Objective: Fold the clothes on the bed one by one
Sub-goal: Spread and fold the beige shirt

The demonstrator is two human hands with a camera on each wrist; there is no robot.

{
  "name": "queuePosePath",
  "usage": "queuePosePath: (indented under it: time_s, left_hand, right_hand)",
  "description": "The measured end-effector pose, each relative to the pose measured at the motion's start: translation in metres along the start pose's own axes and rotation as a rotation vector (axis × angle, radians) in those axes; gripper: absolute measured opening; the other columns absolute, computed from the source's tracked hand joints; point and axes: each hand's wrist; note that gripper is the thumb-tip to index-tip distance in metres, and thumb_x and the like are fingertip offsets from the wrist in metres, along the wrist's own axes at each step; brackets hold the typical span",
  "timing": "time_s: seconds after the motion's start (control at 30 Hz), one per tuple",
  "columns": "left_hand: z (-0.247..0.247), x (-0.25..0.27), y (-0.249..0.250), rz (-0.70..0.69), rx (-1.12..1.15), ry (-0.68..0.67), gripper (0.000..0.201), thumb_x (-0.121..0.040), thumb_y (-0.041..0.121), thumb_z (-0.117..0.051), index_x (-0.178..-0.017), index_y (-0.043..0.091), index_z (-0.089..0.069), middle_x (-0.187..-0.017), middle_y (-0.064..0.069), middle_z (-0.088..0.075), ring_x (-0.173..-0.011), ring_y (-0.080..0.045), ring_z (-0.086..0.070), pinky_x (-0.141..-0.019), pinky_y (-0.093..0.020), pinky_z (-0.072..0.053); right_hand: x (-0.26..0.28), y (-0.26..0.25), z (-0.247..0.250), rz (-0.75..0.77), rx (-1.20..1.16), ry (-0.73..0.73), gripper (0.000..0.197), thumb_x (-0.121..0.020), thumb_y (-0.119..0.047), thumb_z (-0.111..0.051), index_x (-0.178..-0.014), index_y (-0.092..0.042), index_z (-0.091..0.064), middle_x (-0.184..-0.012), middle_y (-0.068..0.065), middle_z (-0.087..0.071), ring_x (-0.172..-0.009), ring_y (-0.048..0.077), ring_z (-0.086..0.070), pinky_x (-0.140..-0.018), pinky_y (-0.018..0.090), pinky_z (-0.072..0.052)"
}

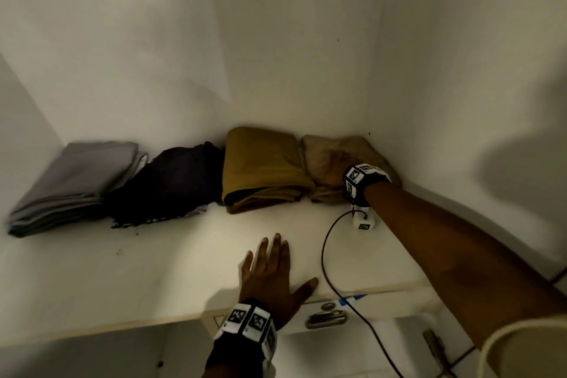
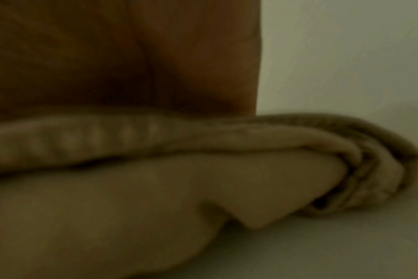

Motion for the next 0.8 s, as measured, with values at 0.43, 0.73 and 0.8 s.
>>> queuePosePath:
  time_s: [0.43, 0.73, 0.8]
  left_hand:
    - [0.006, 0.019, 0.011, -0.033, 0.056, 0.008, 0.097, -0.089, 0.081, -0.022, -0.16, 0.018, 0.001, -0.166, -0.001, 0.012, -0.153, -0.022, 0.009, -0.123, -0.046, 0.003]
    - [-0.101, 0.148, 0.08, -0.39, 0.689, 0.108, 0.076, -0.087, 0.022, -0.074, -0.15, 0.003, -0.035, -0.15, -0.022, -0.043, -0.138, -0.036, -0.042, -0.113, -0.041, -0.033]
    - [-0.132, 0.185, 0.1, -0.467, 0.721, -0.069, 0.049, -0.087, 0.013, -0.073, -0.132, 0.001, -0.056, -0.128, -0.019, -0.063, -0.115, -0.033, -0.062, -0.098, -0.035, -0.045]
  right_hand:
    - [0.437, -0.117, -0.052, -0.088, -0.908, 0.599, 0.017, -0.09, -0.039, -0.074, -0.104, -0.029, -0.072, -0.085, -0.007, -0.075, -0.076, 0.008, -0.071, -0.08, 0.04, -0.059]
    - [0.68, -0.16, -0.265, -0.765, -1.21, 0.706, 0.007, -0.096, -0.013, -0.066, -0.095, -0.016, -0.072, -0.076, 0.002, -0.074, -0.06, 0.002, -0.067, -0.062, 0.022, -0.056]
    - [0.707, -0.16, -0.293, -0.872, -1.247, 0.725, 0.005, -0.097, -0.012, -0.065, -0.096, -0.014, -0.069, -0.077, 0.003, -0.073, -0.057, 0.001, -0.066, -0.059, 0.024, -0.056]
Point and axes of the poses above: each hand's wrist, its own x-axis away from the middle knuckle, its own z-axis out of the back of the hand, y = z × x
